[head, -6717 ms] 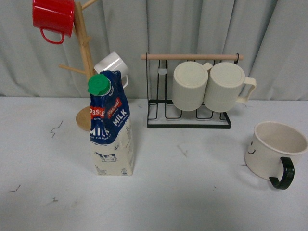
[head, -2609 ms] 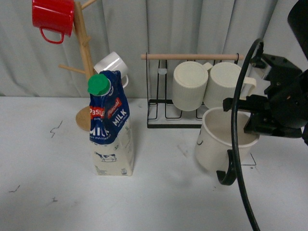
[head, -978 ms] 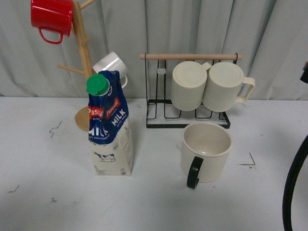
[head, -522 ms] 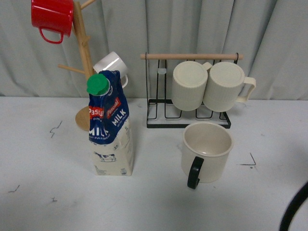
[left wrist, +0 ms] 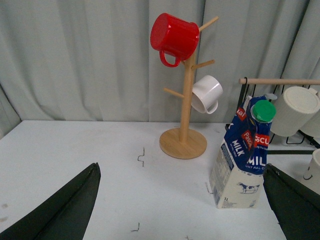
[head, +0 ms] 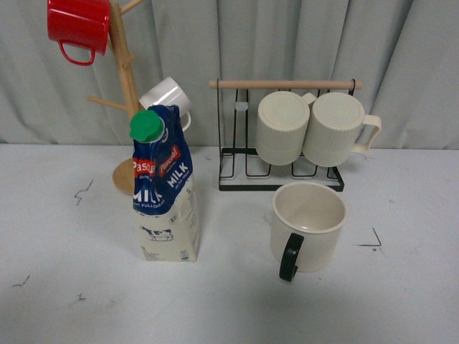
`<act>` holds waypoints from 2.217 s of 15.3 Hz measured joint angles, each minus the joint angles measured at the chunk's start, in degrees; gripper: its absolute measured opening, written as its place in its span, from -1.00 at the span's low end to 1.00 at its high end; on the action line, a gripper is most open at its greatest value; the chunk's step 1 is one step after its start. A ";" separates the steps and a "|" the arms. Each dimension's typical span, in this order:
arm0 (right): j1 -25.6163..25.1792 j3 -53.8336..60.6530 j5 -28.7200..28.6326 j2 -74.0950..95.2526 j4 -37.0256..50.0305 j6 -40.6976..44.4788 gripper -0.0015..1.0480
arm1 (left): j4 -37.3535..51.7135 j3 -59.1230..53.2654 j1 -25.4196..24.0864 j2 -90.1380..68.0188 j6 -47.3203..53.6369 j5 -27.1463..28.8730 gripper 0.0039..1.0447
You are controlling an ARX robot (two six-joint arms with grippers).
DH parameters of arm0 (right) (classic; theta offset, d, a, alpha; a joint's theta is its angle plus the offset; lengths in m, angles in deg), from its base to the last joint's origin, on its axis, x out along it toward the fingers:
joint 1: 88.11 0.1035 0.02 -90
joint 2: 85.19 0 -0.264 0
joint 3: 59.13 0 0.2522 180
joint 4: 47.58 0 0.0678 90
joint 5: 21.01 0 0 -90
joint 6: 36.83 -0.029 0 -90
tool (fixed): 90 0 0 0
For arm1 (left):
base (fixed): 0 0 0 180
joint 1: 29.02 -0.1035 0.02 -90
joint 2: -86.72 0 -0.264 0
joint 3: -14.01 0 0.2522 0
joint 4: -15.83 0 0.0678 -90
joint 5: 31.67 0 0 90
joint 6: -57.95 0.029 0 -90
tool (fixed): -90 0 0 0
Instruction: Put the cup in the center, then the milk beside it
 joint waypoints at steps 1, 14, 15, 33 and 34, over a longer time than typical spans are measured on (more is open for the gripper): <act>0.00 0.39 0.00 -4.33 -3.74 0.00 -0.96 | 0.00 0.00 0.00 0.00 0.00 0.00 0.88; 0.00 0.44 0.00 -26.18 -24.17 0.00 -0.96 | 0.00 0.00 0.00 0.00 0.00 0.00 0.88; 0.00 0.44 -0.02 -27.69 -25.70 0.00 -0.96 | 0.00 0.00 0.00 0.00 0.00 0.00 0.88; 0.00 0.44 -0.17 -43.32 -41.90 0.07 0.72 | 0.74 7.32 12.57 -25.68 -3.63 16.55 0.88; 0.00 0.44 -0.20 -43.32 -41.88 0.04 0.92 | 7.93 9.05 14.56 -34.95 -3.39 17.42 0.88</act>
